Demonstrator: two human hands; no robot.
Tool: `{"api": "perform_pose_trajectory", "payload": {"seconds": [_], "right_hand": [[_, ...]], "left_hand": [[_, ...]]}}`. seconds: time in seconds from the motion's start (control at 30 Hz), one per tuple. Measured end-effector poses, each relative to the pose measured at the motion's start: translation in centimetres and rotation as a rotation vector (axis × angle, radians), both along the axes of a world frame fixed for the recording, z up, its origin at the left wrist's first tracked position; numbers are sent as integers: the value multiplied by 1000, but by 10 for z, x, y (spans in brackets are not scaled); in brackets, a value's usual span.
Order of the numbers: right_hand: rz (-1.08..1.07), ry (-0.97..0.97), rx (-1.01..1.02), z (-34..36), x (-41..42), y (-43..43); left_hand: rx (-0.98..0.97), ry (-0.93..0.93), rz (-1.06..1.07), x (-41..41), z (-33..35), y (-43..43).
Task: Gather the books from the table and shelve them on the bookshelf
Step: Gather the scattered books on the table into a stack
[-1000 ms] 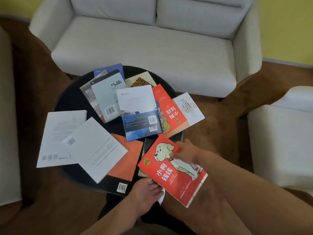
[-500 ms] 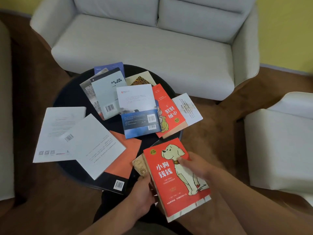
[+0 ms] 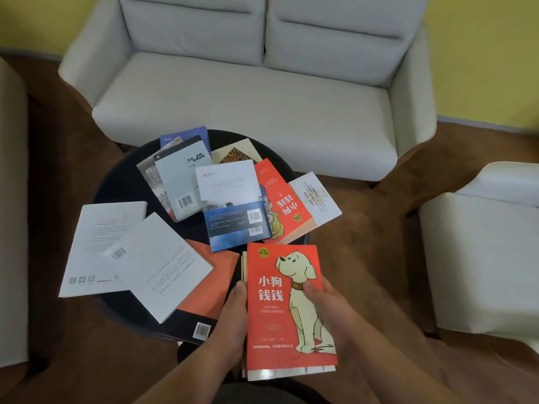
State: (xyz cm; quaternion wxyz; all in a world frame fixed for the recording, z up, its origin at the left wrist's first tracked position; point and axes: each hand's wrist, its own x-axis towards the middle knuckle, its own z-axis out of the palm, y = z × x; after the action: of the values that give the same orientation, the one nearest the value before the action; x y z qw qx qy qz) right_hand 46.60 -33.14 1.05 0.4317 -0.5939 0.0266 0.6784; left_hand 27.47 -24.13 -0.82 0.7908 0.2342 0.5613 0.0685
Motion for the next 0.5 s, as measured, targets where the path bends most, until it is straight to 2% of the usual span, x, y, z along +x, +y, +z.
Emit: {"api": "perform_pose_trajectory", "payload": {"seconds": [0.17,0.27,0.37,0.5], "right_hand": [[-12,-27,42,0,-1,7],[0,-64,89,-3,-6,8],[-40,-42,48,-10,-8,4],[-71,-75,-11,-27,-13,-6]], "left_hand": [[8,24,15,3,-1,6],[15,22,-59,4,-2,9],[77,-10,-146,10,1,10],[234,220,-187,18,-4,12]]}}
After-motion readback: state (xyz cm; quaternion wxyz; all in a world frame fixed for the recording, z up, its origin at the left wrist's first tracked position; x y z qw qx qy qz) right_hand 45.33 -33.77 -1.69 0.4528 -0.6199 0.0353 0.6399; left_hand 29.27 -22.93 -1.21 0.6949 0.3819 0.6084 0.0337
